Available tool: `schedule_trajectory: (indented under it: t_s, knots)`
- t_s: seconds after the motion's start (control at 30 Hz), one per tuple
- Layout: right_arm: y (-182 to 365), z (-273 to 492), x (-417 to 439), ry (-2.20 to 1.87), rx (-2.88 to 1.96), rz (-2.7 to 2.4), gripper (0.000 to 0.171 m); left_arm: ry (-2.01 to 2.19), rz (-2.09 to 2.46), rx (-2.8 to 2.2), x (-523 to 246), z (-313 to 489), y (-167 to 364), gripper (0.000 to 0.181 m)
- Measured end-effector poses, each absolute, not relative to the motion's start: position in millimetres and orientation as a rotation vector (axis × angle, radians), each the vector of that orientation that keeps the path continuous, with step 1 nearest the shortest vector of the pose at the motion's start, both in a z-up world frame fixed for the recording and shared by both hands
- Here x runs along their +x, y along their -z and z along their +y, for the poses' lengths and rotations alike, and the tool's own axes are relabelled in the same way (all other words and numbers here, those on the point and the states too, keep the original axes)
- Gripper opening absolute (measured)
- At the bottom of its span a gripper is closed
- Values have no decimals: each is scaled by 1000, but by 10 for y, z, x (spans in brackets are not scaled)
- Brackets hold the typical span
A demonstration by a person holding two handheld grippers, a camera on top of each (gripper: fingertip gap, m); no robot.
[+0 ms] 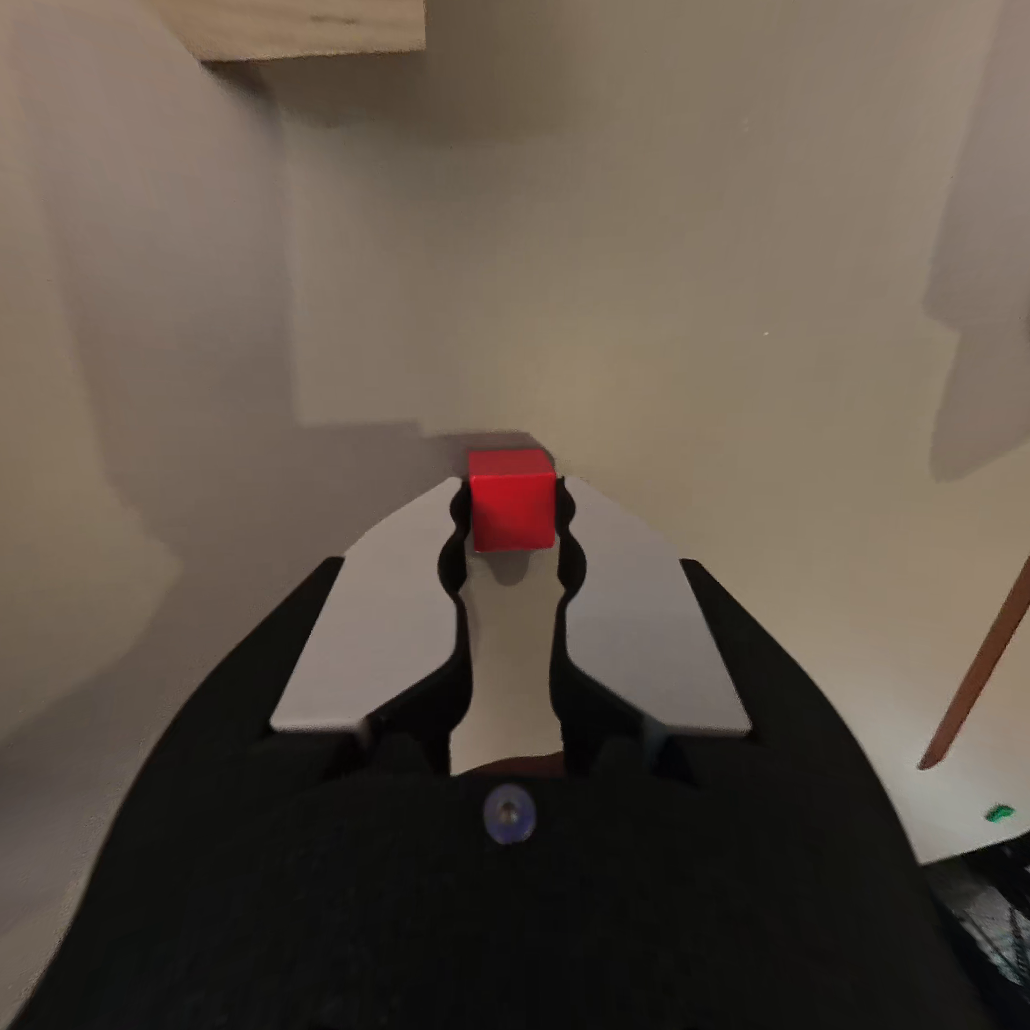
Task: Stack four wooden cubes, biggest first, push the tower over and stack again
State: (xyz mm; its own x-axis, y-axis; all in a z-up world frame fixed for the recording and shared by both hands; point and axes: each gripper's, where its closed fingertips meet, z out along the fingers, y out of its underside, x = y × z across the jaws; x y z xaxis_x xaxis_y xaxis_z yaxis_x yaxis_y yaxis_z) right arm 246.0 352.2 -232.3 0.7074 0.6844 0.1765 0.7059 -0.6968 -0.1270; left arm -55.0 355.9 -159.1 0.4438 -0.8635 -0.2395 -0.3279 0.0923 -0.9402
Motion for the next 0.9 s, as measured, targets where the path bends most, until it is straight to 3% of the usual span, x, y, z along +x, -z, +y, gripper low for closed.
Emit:
schedule_trajectory:
  t_s: [0.33, 0.9]
  knots:
    - [1189, 4058, 1404, 97, -2490, -1084, 28, 547, 1114, -1476, -546, 3548, 1593, 49]
    - [1473, 4160, 1255, 68, -2634, -1175, 28, 534, 1115, -1590, -609, 3643, 1707, 48]
